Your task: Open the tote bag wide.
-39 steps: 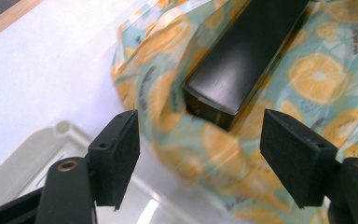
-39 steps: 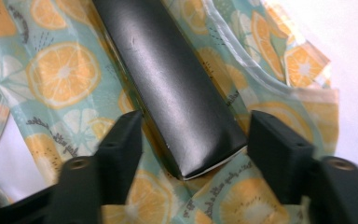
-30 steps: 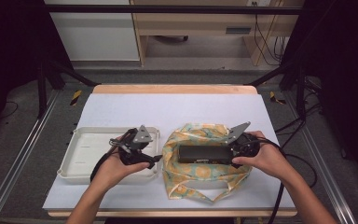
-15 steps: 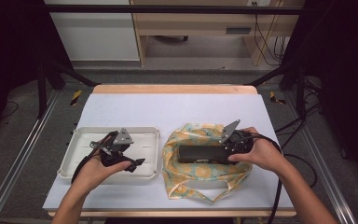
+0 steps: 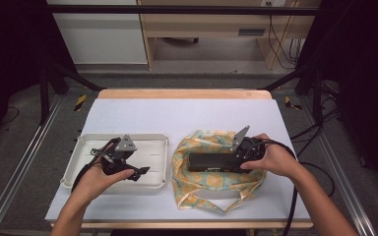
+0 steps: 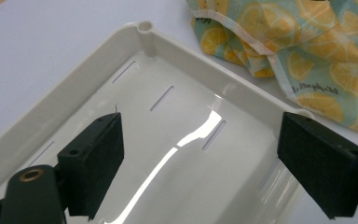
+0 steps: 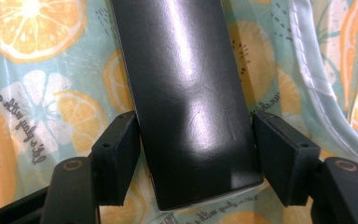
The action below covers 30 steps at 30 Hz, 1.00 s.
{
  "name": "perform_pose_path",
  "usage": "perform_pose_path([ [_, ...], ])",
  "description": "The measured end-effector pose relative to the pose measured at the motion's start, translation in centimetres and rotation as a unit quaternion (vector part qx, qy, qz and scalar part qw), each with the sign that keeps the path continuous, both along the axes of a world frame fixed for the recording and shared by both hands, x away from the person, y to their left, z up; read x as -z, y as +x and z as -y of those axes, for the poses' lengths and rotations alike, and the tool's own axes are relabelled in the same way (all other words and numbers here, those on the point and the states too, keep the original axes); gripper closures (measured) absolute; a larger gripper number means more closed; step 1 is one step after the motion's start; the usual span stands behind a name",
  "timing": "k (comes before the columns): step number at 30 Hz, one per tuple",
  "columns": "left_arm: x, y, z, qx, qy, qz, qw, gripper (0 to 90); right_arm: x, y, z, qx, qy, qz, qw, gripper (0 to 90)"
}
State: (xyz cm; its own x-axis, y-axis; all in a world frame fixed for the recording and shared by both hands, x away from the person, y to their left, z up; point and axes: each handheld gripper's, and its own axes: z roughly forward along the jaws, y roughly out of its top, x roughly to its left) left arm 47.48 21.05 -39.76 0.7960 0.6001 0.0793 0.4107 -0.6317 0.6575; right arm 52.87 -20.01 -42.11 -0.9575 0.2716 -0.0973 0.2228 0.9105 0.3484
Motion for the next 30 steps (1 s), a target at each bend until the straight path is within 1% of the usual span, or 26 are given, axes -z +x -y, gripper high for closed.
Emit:
perform_pose_path([
  [2,0.09,-0.02,0.06,0.001,0.000,-0.001,1.0000,14.7,0.04,0.12,-0.06,-0.003,-0.004,-0.004,1.0000,34.8],
  [3,0.12,-0.04,0.10,0.002,0.002,-0.001,1.0000,14.7,0.08,0.17,-0.07,-0.007,-0.009,-0.004,0.9999,34.9],
  [8,0.31,-0.17,0.31,0.011,0.007,-0.008,0.9999,14.7,0.34,0.23,-0.33,-0.012,-0.018,-0.007,0.9997,35.1],
  [11,0.48,-0.25,0.45,0.011,0.010,-0.011,0.9998,14.7,0.44,0.30,-0.38,-0.019,-0.025,-0.007,0.9995,35.0],
  [14,0.64,-0.32,0.52,0.014,0.016,-0.014,0.9997,14.7,0.51,0.31,-0.45,-0.021,-0.026,-0.006,0.9994,35.5],
  [20,0.70,-0.38,0.37,0.011,0.015,-0.016,0.9997,14.7,0.64,0.33,-0.52,-0.028,-0.033,-0.008,0.9991,36.9],
  [23,0.68,-0.42,0.39,0.011,0.015,-0.016,0.9997,14.7,0.65,0.28,-0.55,-0.032,-0.034,-0.007,0.9989,38.9],
  [25,0.69,-0.42,0.41,0.012,0.014,-0.016,0.9997,14.7,0.52,0.17,-0.51,-0.034,-0.035,-0.012,0.9987,40.7],
  [28,0.70,-0.38,0.38,0.011,0.016,-0.017,0.9997,14.7,0.38,-0.09,-0.45,-0.045,-0.039,-0.005,0.9982,42.1],
  [30,0.71,-0.37,0.35,0.011,0.016,-0.017,0.9997,14.7,0.36,-0.31,-0.42,-0.047,-0.040,-0.001,0.9981,42.5],
])
